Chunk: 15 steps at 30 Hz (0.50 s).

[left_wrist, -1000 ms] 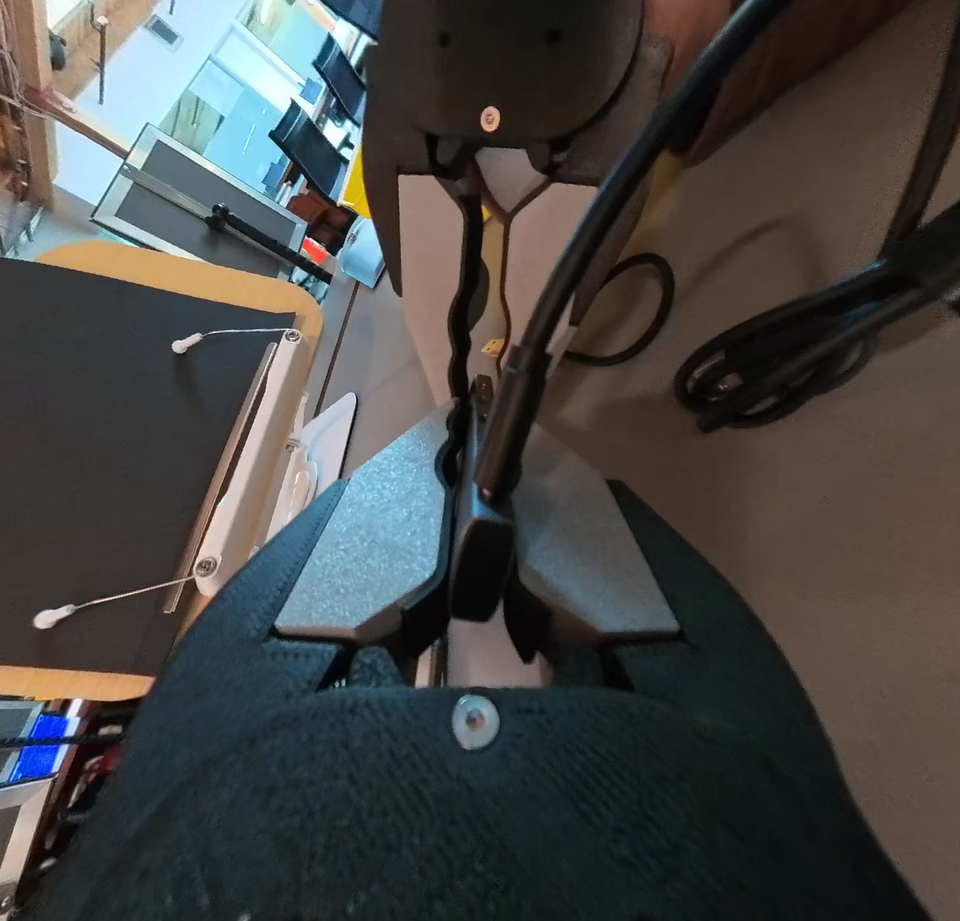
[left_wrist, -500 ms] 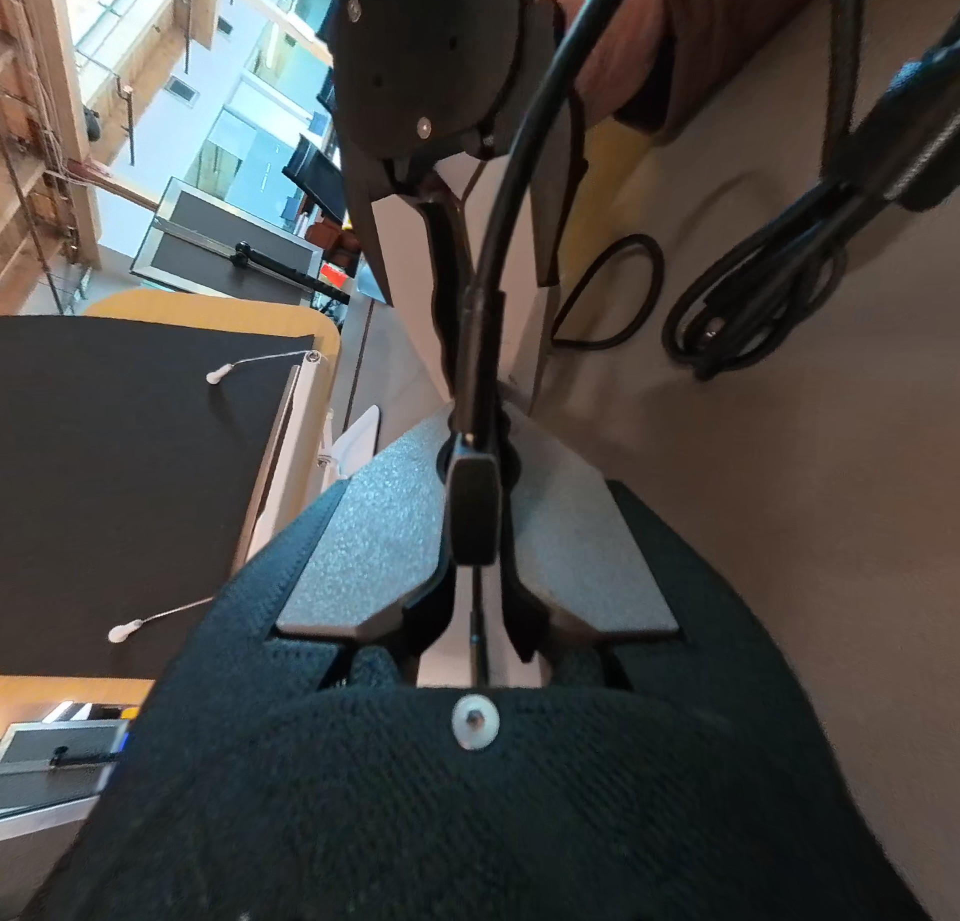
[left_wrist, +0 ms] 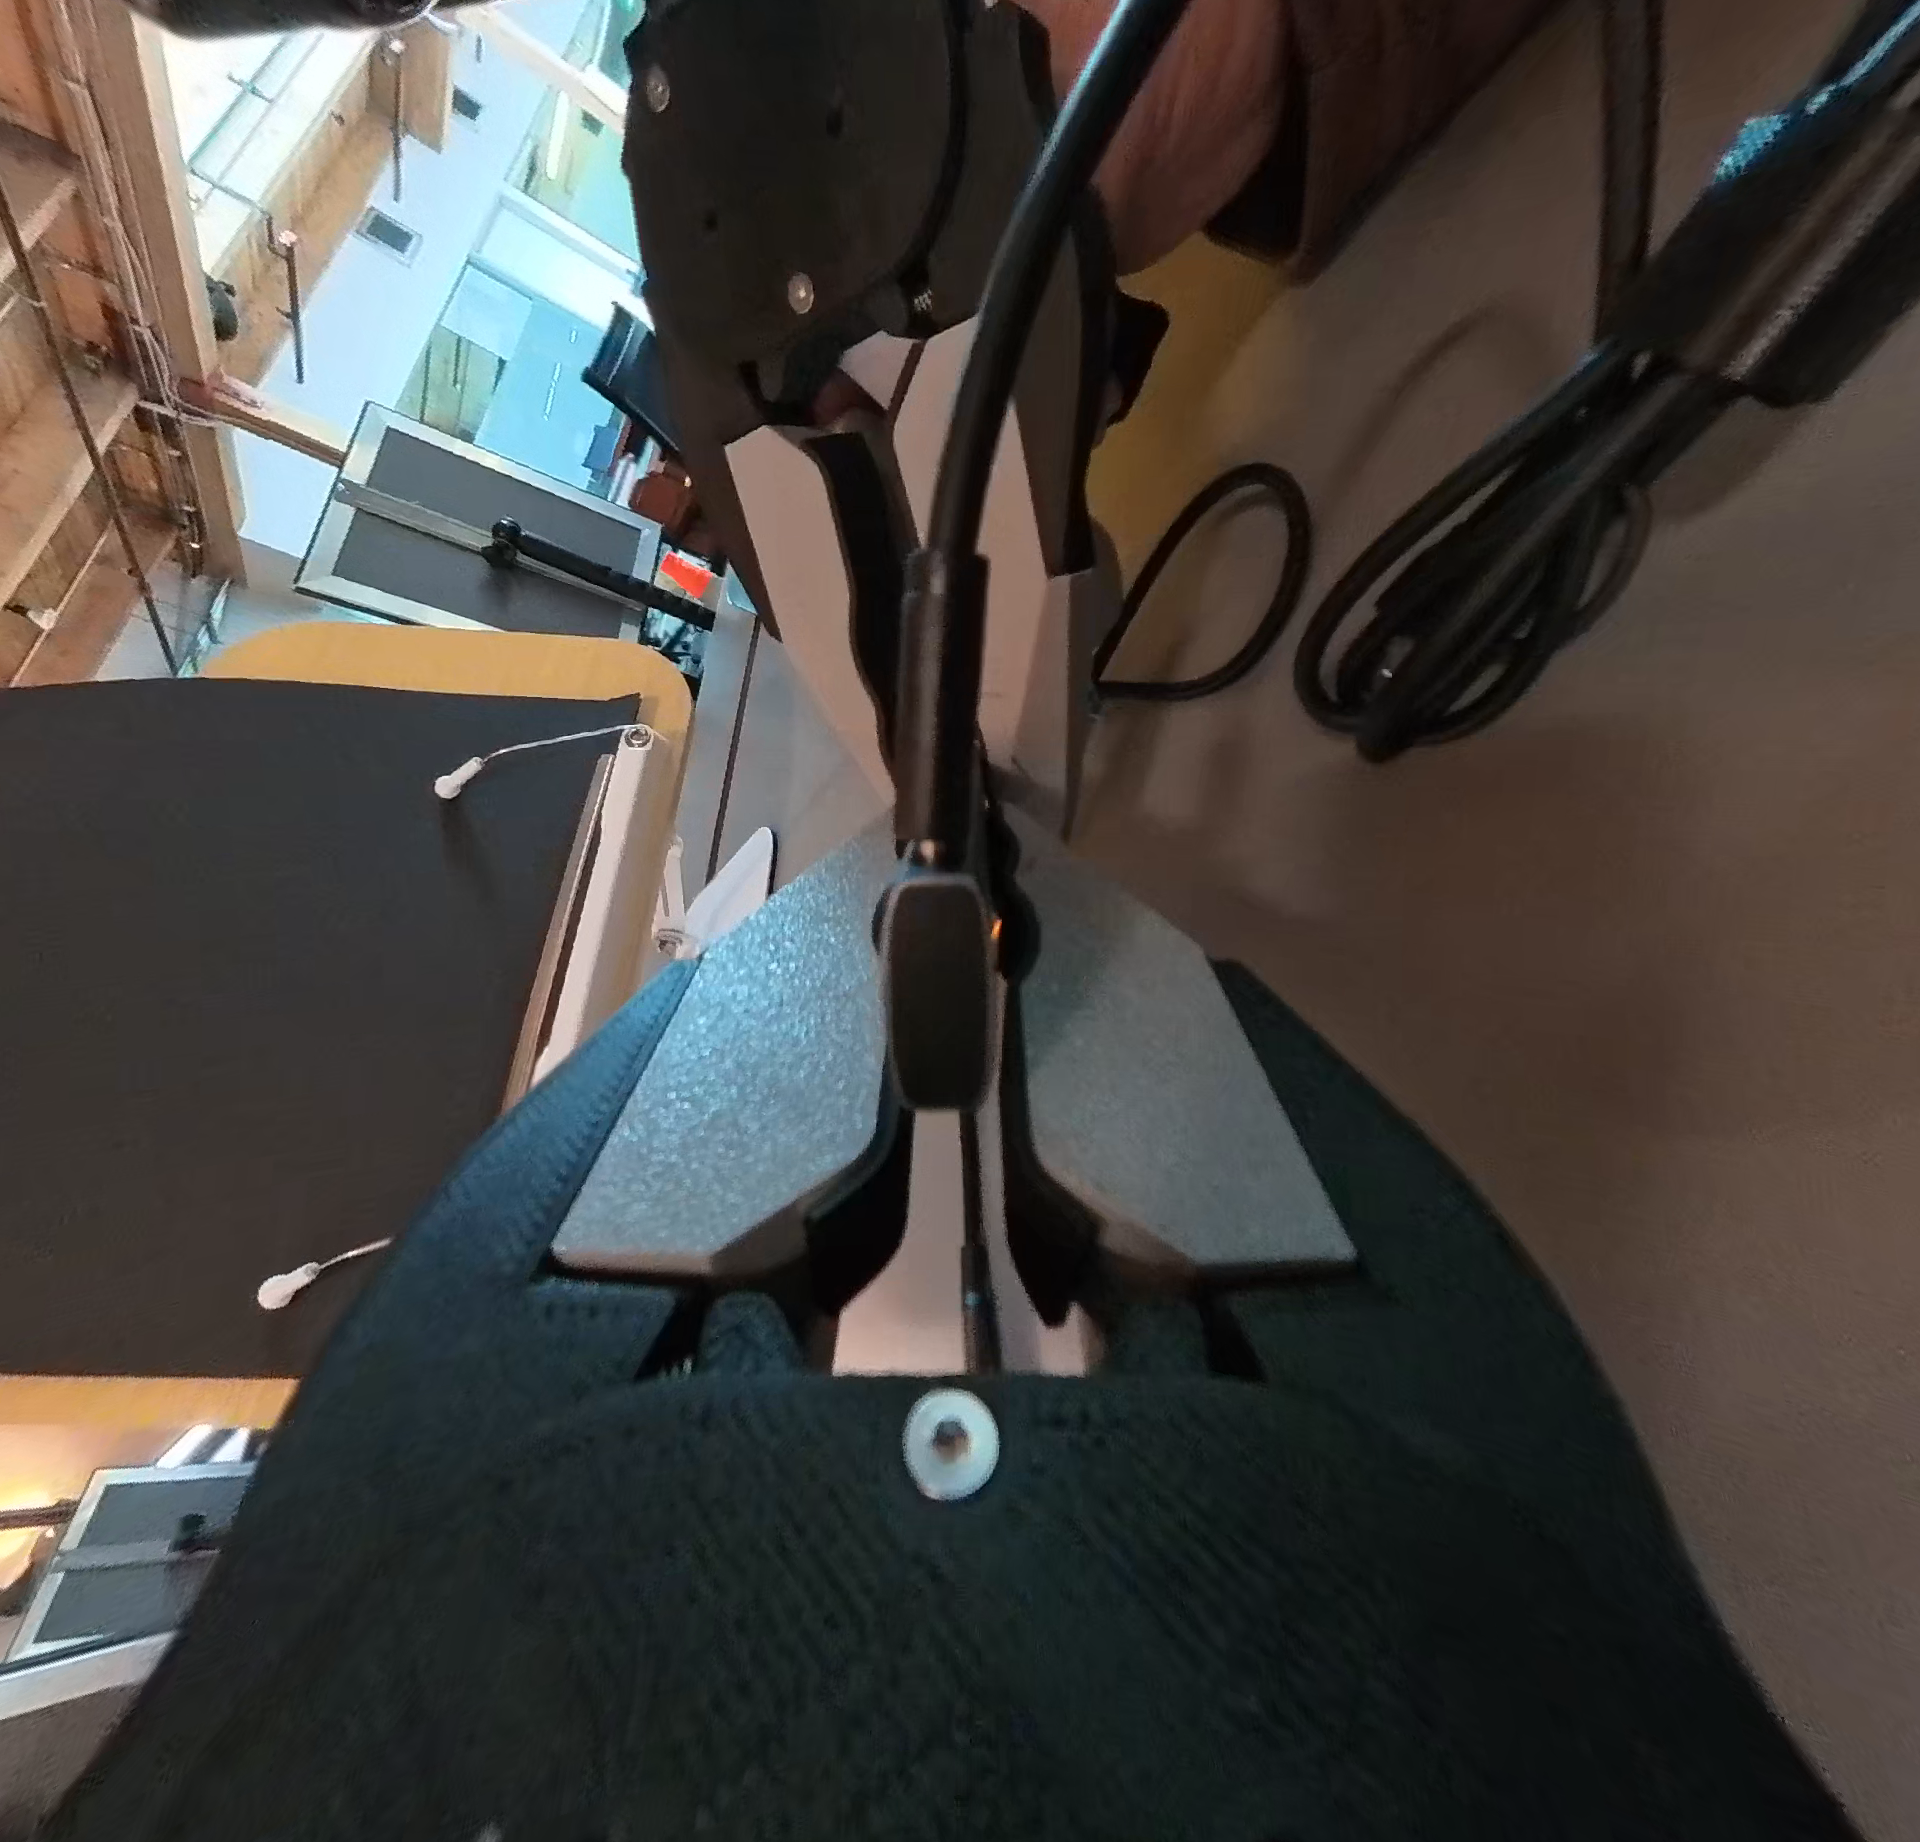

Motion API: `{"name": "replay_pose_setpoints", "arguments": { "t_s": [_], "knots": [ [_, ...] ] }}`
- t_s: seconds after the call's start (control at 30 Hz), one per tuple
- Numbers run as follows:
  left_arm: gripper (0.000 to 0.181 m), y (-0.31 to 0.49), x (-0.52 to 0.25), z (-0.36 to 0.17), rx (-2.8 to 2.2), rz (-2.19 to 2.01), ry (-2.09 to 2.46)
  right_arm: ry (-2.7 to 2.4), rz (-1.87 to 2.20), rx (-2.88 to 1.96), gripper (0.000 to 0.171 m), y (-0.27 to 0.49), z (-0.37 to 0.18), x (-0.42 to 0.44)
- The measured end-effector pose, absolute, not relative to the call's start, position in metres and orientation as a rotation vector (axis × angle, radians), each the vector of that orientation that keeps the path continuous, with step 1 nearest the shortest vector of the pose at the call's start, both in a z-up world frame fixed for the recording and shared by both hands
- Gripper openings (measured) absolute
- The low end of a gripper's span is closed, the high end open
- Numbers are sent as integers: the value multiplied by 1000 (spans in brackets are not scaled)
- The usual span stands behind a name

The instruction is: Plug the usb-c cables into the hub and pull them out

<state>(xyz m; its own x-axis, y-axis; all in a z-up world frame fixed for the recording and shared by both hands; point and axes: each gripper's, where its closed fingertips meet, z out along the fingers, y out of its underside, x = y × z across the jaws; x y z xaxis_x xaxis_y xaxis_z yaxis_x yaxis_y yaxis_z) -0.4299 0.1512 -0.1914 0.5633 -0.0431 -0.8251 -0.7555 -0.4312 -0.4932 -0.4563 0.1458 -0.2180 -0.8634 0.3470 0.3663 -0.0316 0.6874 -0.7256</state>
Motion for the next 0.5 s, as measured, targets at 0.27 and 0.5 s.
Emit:
{"name": "replay_pose_setpoints", "arguments": {
  "t_s": [0.27, 0.5],
  "knots": [
    [8, 147, -436, -180, -1832, 985, 654, -2337, 1101, -311, 23, 152, -204, -463],
    [8, 124, -470, -170, -1842, 1104, 551, -2335, 1250, -694, 38, 184, -199, -483]
  ]
}}
